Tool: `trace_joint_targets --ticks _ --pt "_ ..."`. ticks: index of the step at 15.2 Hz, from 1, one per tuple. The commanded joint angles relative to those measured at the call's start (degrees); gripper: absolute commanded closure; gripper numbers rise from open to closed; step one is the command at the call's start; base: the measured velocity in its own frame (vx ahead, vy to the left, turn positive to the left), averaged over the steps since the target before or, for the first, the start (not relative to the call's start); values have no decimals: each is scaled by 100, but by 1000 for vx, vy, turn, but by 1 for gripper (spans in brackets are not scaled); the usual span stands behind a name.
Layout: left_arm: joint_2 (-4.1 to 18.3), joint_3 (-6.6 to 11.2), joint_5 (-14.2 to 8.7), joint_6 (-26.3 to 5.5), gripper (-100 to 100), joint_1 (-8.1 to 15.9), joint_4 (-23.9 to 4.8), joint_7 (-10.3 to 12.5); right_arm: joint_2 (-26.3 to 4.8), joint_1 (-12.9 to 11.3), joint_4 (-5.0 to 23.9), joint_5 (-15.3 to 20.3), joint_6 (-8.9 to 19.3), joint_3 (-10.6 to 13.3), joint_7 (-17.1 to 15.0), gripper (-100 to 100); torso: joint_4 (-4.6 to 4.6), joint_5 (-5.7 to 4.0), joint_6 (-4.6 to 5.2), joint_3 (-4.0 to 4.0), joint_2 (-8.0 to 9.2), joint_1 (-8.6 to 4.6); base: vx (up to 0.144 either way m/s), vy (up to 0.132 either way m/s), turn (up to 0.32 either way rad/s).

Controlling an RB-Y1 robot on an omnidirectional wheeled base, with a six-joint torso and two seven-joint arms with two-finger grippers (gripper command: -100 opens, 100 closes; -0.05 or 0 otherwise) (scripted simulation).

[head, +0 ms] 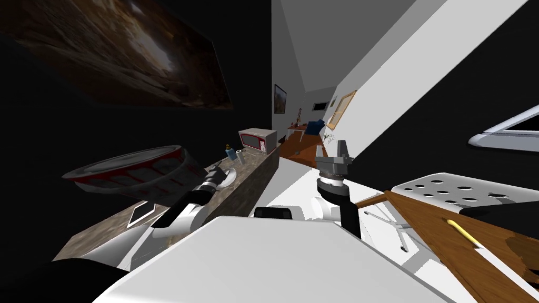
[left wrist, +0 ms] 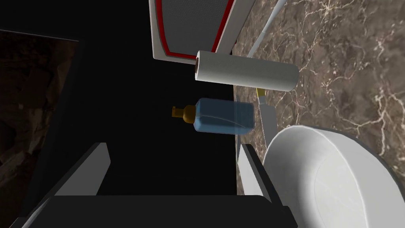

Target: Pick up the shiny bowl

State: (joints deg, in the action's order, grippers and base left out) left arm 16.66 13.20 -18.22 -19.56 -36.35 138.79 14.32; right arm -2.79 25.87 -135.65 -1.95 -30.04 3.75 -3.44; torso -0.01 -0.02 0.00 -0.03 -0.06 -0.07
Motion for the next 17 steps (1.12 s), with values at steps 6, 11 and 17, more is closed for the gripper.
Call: trace_joint_targets --ticks 6,11,17 --pt "176 325 -417 -830 -100 -243 8 127 0 0 0 0 0 0 0 0 0 0 -1 0 0 3 20 -15 -40" --pt "246 471 -593 -1399 -100 -333 17 182 0 0 0 0 0 0 0 0 -1 0 0 -3 -5 3 25 -12 -59" --pt "378 766 -947 -2035 -100 -511 36 294 0 0 0 0 0 0 0 0 0 1 -1 0 0 5 19 -9 -40"
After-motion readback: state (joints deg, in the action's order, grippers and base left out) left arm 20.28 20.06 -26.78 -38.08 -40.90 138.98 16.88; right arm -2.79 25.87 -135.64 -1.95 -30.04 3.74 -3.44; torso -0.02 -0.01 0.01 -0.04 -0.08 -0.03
